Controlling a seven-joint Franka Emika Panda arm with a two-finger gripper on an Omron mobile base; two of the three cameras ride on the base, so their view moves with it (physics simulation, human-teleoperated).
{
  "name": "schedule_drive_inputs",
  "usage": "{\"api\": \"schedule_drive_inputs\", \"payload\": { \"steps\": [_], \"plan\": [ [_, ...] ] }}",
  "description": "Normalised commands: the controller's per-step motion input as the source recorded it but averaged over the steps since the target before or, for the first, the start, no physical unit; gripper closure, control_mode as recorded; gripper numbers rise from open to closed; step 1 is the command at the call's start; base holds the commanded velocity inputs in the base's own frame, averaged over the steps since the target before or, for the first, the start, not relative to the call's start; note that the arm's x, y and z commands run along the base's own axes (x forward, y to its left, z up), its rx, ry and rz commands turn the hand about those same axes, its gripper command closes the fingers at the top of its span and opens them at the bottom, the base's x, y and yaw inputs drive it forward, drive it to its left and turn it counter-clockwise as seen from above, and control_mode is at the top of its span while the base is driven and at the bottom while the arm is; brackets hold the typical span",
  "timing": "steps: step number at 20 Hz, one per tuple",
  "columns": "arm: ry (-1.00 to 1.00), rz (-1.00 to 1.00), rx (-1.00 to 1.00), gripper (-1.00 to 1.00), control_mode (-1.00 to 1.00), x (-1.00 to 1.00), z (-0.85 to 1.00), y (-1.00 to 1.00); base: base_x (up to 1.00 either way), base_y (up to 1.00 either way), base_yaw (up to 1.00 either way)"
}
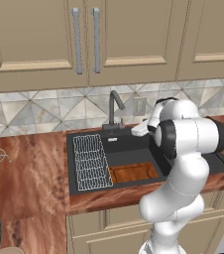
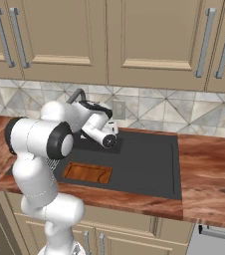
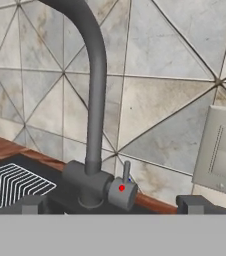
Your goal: Turn on the sink faucet with hot water and rinse the cutting board for ten seconds, then turn off the faucet. Push the cutting board to reach the water if necessary.
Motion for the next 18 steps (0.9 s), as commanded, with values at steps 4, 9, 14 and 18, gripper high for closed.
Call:
{"api": "schedule_drive_inputs", "payload": {
  "steps": [4,9,14,18],
  "plan": [
    [0.0,0.0,0.01,-1.0,-1.0,0.2,-0.01,0.0,0.0,0.0,0.0],
    [0.0,0.0,0.01,-1.0,-1.0,0.21,-0.03,0.0,0.0,0.0,0.0],
    [0.0,0.0,0.0,-1.0,-1.0,0.19,-0.07,0.0,0.0,0.0,0.0],
    [0.0,0.0,0.0,-1.0,-1.0,0.13,-0.09,0.05,0.0,0.0,0.0]
  ]
}}
